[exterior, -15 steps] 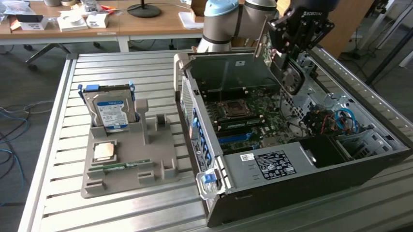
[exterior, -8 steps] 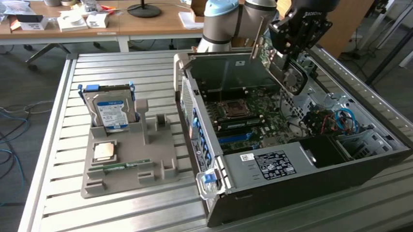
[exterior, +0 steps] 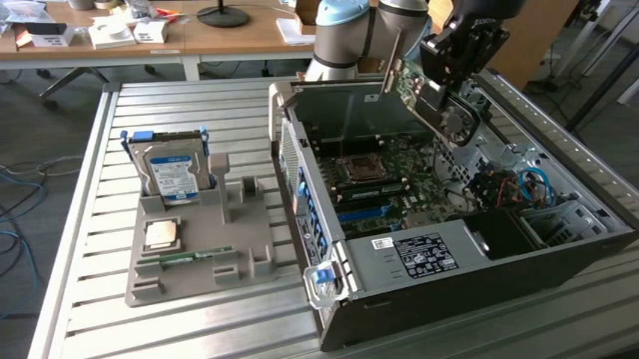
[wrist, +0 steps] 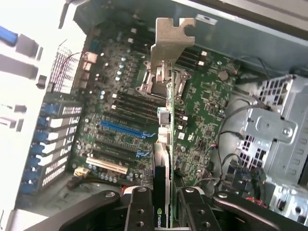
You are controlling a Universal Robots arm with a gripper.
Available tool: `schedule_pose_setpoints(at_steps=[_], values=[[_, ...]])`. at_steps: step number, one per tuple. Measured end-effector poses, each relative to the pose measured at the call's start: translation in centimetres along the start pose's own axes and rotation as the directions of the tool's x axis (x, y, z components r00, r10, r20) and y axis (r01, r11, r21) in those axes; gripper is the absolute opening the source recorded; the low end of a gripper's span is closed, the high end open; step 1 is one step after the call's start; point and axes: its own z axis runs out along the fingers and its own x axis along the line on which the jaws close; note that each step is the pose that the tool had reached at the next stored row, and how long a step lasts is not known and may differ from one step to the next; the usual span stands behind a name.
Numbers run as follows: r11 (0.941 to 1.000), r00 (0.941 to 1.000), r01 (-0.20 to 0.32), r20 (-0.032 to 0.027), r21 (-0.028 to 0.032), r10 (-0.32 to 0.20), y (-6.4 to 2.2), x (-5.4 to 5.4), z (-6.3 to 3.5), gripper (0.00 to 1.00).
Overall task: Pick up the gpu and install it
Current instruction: 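Insert the gpu into the slot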
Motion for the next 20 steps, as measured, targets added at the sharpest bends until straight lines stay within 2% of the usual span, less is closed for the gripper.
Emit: schedule_pose_setpoints(at_steps=[3,6,9,12,15,16,17,18,19,20], values=[[0.9987,0.9987,0.051,-0.0015,0.0002,-0.051,0.00,0.00,0.00,0.26],[0.9949,0.9949,0.101,-0.0030,0.0002,-0.101,0.00,0.00,0.00,0.26],[0.9880,0.9880,0.154,-0.0044,-0.0004,-0.154,0.00,0.00,0.01,0.26],[0.9788,0.9788,0.205,-0.0056,-0.0010,-0.205,0.00,0.00,0.02,0.26],[0.9663,0.9663,0.257,-0.0069,-0.0017,-0.257,0.00,0.00,0.02,0.26],[0.9568,0.9568,0.291,-0.0077,-0.0022,-0.291,0.00,0.00,0.03,0.26],[0.9516,0.9515,0.307,-0.0080,-0.0025,-0.307,0.00,0.00,0.03,0.26],[0.9399,0.9399,0.341,-0.0089,-0.0030,-0.341,0.00,0.00,0.03,0.26],[0.9339,0.9338,0.358,-0.0092,-0.0034,-0.358,0.00,0.00,0.04,0.26],[0.9209,0.9208,0.390,-0.0099,-0.0041,-0.390,0.00,0.00,0.04,0.26]])
